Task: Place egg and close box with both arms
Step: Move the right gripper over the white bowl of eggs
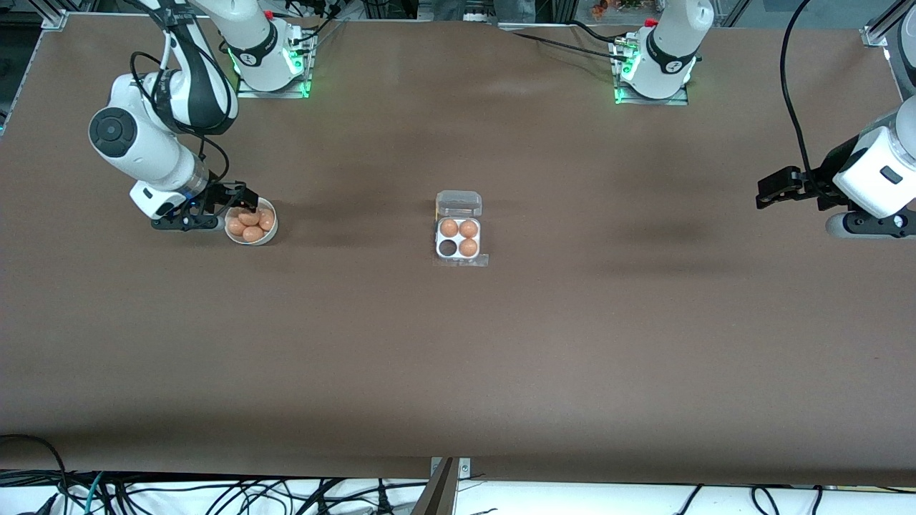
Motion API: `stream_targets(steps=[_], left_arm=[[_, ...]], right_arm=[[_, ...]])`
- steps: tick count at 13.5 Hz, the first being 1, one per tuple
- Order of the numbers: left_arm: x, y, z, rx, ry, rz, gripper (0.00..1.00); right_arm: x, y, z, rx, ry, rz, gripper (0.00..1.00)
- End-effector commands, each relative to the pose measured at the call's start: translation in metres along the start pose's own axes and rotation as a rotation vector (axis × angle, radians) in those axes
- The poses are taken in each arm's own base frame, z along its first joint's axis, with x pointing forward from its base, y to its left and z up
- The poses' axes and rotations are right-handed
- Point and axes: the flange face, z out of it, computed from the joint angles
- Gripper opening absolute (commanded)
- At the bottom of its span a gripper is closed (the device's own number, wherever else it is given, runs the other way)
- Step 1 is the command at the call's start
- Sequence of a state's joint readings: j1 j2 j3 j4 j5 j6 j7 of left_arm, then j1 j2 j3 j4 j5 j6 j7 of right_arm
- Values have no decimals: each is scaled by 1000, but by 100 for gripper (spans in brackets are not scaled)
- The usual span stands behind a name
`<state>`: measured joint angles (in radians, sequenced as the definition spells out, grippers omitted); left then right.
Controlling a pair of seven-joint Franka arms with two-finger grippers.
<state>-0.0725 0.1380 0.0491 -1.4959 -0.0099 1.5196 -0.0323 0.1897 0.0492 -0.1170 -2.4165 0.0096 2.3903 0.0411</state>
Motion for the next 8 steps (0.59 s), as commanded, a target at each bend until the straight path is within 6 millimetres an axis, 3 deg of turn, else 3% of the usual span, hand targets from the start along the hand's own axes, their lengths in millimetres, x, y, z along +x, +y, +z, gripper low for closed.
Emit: stream_targets(steps=[1,5,8], left_arm=[[2,2,-7,-16,9,-5,100],[3,2,-6,-17,9,-7,100],[3,2,-6,-14,10,-7,100]], right_arm=[[-5,1,4,5,11,7,100],[3,-1,29,-4,18,3,100],[2,-17,37,-8,15,-14,100]])
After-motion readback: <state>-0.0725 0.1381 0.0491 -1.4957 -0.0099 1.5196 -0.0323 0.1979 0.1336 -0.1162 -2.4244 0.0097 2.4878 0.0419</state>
